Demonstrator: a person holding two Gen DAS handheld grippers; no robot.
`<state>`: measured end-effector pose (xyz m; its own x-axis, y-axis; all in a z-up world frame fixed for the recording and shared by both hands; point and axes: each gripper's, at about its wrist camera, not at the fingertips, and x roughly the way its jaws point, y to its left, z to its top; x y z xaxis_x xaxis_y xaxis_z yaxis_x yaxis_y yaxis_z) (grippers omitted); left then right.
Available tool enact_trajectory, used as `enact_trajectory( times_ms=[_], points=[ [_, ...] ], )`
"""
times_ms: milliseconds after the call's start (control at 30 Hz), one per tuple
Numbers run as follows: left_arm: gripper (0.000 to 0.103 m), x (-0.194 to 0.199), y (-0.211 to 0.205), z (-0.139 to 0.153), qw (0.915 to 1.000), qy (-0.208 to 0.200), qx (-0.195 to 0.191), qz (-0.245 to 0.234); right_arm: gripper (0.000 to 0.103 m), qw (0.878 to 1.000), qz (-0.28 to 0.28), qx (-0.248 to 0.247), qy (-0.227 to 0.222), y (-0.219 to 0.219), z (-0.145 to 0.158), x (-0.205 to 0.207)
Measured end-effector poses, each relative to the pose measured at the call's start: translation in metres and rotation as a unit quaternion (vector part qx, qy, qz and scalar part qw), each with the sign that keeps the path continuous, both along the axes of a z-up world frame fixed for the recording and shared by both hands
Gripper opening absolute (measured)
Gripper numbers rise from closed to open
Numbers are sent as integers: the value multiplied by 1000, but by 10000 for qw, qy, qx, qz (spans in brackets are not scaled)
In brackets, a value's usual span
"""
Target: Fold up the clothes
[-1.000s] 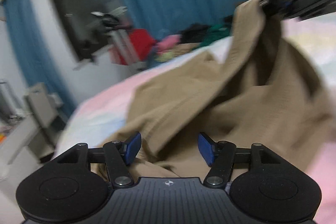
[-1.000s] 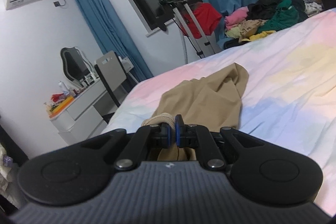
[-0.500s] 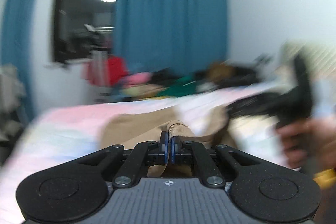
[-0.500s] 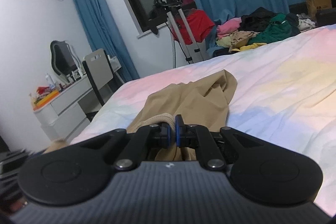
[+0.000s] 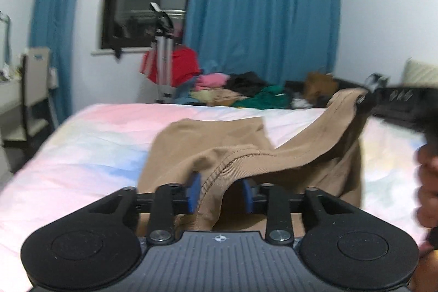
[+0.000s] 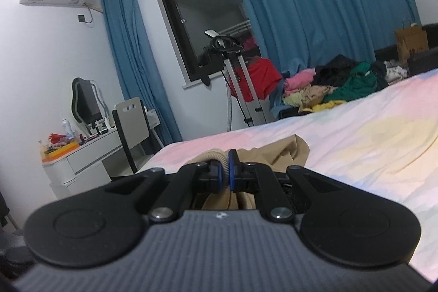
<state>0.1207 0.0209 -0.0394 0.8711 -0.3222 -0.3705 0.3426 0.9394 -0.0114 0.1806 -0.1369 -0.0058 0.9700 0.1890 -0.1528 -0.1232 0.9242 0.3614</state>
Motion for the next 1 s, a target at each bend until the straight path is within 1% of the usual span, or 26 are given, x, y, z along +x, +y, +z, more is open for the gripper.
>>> enact_trajectory(
  times_ms=[67,167,300,333,367,433,533,633,733,767,800,867,967,1000],
  points=[
    [41,4,-12,-9,9993,-37,296,237,8,10000,8,-36,-42,3,1,-1],
    [43,11,-29,-21,9970,-26,670,399,8,9999,20,-89,-104,7,1,-3],
    [42,22,-36,-31,9933,63,904,720,8,9995,-49,-300,-122,13,-1,-2],
    [38,25,-38,-33,9921,87,960,798,8,9993,-78,-342,-106,14,-2,-2],
    [23,28,-36,-33,9923,152,919,812,8,9992,-107,-378,-83,16,-4,-1],
    [2,31,-30,-29,9943,287,665,779,8,9990,-149,-424,-15,17,-7,2],
    [1,14,-8,-12,9966,404,201,690,8,9984,-221,-499,132,18,-13,8],
    [1,-4,18,12,9964,653,-429,318,8,9977,-277,-576,239,20,-16,11],
    [1,-20,47,26,9878,964,-1223,61,8,9968,-331,-649,341,20,-19,12],
    [1,-28,56,28,9846,1058,-1390,-18,8,9966,-334,-631,401,19,-20,13],
    [1,-35,64,27,9825,1089,-1511,14,8,9965,-337,-609,462,18,-21,13],
    [2,-42,70,23,9815,1144,-1530,113,8,9964,-312,-582,523,18,-22,11],
    [3,-43,67,15,9825,1262,-1343,272,8,9968,-232,-588,485,21,-20,5],
    [4,-43,62,13,9845,1229,-1216,296,8,9970,-209,-590,463,22,-19,3]
  ],
)
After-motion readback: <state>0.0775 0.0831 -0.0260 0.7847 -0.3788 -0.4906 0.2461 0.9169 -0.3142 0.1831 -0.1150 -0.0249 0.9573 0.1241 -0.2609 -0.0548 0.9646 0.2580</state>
